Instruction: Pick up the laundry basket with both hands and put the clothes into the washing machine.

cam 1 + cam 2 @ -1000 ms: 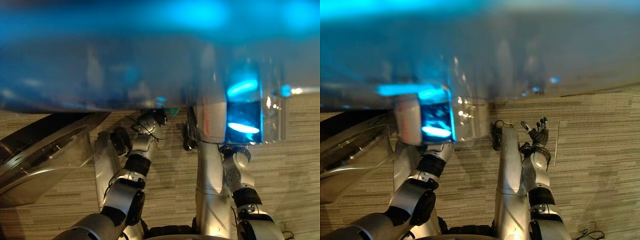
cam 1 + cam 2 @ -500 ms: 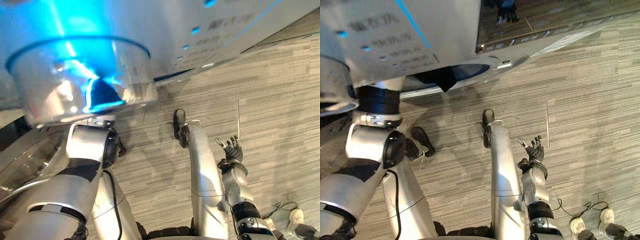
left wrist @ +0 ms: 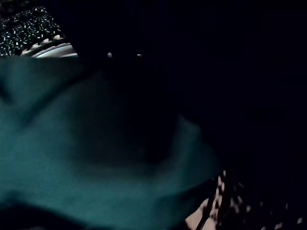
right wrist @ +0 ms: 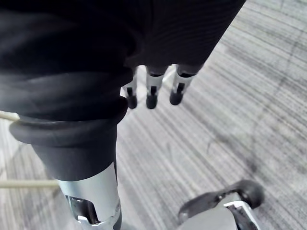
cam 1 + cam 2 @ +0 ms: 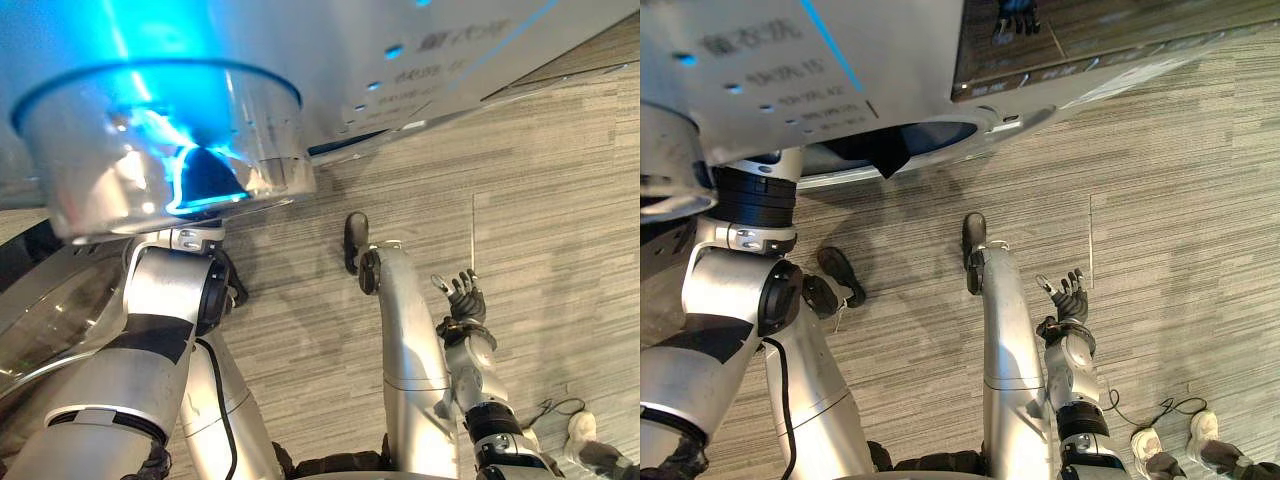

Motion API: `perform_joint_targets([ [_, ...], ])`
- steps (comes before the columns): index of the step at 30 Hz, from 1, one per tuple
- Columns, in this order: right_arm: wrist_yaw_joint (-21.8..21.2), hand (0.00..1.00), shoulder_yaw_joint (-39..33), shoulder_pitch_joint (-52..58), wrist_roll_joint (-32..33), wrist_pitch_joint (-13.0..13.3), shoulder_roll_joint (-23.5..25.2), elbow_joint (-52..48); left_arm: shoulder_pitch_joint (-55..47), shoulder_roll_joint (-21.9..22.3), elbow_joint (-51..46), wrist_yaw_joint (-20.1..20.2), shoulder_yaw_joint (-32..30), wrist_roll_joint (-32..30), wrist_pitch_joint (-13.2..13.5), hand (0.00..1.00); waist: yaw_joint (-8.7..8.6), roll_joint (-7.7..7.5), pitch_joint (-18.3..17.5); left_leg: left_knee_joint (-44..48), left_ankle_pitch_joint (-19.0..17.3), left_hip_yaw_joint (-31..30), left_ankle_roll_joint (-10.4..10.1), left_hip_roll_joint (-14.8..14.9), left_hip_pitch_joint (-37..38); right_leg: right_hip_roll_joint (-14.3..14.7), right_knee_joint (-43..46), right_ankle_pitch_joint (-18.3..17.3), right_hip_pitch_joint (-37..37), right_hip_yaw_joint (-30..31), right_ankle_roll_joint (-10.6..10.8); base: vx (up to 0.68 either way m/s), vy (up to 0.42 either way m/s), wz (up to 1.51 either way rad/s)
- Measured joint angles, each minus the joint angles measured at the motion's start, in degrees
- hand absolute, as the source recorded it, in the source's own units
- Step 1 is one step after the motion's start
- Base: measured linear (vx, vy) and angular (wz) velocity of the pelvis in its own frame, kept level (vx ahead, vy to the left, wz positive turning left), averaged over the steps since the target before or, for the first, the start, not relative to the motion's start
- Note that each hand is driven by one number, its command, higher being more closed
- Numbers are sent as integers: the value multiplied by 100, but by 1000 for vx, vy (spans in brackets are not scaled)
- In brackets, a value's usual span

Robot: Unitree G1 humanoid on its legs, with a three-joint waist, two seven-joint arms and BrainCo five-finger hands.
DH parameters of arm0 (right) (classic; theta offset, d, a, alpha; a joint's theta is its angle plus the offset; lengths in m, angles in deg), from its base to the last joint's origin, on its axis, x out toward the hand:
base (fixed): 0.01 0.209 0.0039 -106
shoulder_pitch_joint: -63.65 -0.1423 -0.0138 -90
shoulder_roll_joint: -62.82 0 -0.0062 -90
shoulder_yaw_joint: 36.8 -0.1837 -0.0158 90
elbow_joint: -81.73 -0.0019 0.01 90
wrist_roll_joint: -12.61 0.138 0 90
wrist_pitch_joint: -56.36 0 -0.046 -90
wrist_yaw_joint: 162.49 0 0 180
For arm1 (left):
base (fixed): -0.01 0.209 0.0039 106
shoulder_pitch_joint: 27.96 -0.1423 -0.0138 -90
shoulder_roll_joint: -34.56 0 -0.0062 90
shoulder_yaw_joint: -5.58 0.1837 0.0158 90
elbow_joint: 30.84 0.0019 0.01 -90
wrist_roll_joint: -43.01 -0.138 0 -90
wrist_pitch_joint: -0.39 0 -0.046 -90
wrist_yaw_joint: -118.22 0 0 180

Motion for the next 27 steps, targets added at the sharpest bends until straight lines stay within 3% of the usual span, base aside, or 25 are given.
perform_joint_targets([
  [1, -5, 0, -1, 12, 5, 1, -24, 44, 197, -25, 236, 227, 315, -531, -284, 0, 32, 0, 0, -64, 20, -7, -2, -1, -3, -4, -52, 2, 11, -26, 1, 19, -22, 5],
  [2, -10, 0, -3, 12, 5, 3, -34, 76, 272, -26, 359, 371, 460, -921, -406, 0, 38, 0, 0, -81, 20, -12, -3, -1, -3, -5, -66, 4, 19, -44, 4, 18, -21, 6],
  [4, -111, 0, -7, 11, 25, 15, -64, 165, 414, -26, 628, 802, 948, -2077, -590, 0, 99, 0, 0, -117, 25, -46, -10, 1, -2, -8, -140, 94, 62, -98, -44, 15, -4, 0],
  [5, -115, 0, -3, 11, 47, 18, -81, 208, 422, 40, 704, 1029, 1108, -2354, -606, 0, 131, 1, 0, -128, 26, -46, -10, 2, 25, -9, -156, 103, 92, -104, -40, 34, -5, -1],
  [9, -221, 0, 1, 12, 188, 6, -104, 296, 419, 272, 1102, 1414, 1065, -2338, -616, 0, 169, 0, 0, -119, 140, -40, 30, 1, 104, -14, -154, 147, 167, -102, -11, 46, 1, -4],
  [14, -231, 0, 15, 13, 185, 11, -107, 356, 199, 422, 1247, 1426, 447, -1862, -600, 0, 176, 0, 0, -67, 154, -42, 11, -7, 187, -28, -96, 115, 258, -101, -19, 55, 3, 2],
  [16, -229, 0, 14, 13, 181, 2, -118, 377, -130, 614, 1228, 1225, -247, -919, -412, 0, 188, 1, 0, -88, 143, -58, 29, -48, 195, -74, -85, 78, 282, -123, -15, 32, 5, 12],
  [17, -227, 0, 14, 13, 181, 1, -121, 376, -241, 699, 1228, 1196, -408, -756, -388, 0, 179, 1, 0, -112, 138, -58, 40, -84, 203, -103, -80, 68, 286, -124, -12, 22, -5, 24],
  [18, -225, 0, 17, 13, 173, -4, -152, 377, -540, 871, 1214, 1052, -705, 110, -274, 0, 178, 1, -1, -170, 139, -42, 40, -130, 232, -119, -83, 57, 304, -123, -12, 15, -9, 19],
  [20, -204, 0, 24, 17, 162, -24, -174, 400, -1099, 1004, 906, 803, -865, 793, -154, 0, 212, 2, -1, -183, 139, -55, 40, -170, 269, -147, -63, 25, 337, -127, -18, 16, -10, 14],
  [23, -157, 0, 73, 19, 110, -24, -217, 391, -2149, 1500, 65, 419, -951, 1016, 42, 0, 251, 7, -4, -199, 140, -66, 40, -223, 351, -209, -26, -40, 421, -141, -19, 36, -3, 13],
  [27, 94, 0, 57, 36, -19, 7, -234, 359, -3468, 2306, -840, 197, -864, 1078, 323, 0, 351, 33, -18, -267, 128, -65, 57, -308, 543, -275, -19, -131, 607, -149, -9, 44, -1, 11],
])
